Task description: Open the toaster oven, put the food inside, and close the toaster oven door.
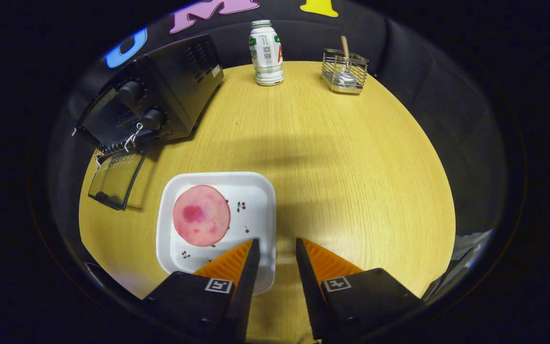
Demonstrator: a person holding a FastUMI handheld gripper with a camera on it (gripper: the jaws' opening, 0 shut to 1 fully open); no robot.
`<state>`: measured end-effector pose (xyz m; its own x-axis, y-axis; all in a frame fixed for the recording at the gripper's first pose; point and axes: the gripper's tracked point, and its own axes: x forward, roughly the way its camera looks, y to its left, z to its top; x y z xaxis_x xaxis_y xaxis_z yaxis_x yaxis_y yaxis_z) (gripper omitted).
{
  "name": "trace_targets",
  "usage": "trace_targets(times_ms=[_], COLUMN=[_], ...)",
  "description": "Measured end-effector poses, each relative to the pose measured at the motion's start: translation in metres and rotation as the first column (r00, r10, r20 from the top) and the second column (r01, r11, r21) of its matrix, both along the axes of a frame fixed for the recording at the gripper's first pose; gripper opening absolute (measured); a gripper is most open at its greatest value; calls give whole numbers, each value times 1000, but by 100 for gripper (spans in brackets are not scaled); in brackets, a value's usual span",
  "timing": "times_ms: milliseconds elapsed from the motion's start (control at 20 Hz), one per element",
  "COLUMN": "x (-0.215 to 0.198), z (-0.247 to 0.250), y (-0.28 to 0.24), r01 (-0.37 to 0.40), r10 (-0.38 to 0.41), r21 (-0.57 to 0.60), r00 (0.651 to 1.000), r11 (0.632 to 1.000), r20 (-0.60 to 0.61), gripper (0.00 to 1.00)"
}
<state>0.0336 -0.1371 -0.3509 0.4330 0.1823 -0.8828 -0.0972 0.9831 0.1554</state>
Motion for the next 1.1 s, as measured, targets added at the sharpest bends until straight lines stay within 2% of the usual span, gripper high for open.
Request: trace_targets(times_ms=[150, 200, 250, 350, 450, 550, 750, 950, 1100], x=[-2, 0, -4, -4, -6, -9, -13, -31, -38], z=[0, -1, -1, 1, -1, -2, -1, 12, 24], y=[3, 4, 3, 4, 5, 8, 12, 23, 28], r01=[63, 81, 85, 71, 58, 85, 142, 265, 370], r10=[-61, -79, -82, -67, -52, -74, -118, -204, -288], r21=[40, 49, 57, 67, 75, 109, 184, 334, 426], r00=[997, 996, 995, 996, 996, 992, 984, 957, 925], r11=[997, 995, 995, 995, 996, 990, 973, 905, 825], r20=[-49, -52, -64, -62, -78, -103, -136, -206, -247], gripper=[20, 18, 13, 13, 9, 5, 5, 5, 5])
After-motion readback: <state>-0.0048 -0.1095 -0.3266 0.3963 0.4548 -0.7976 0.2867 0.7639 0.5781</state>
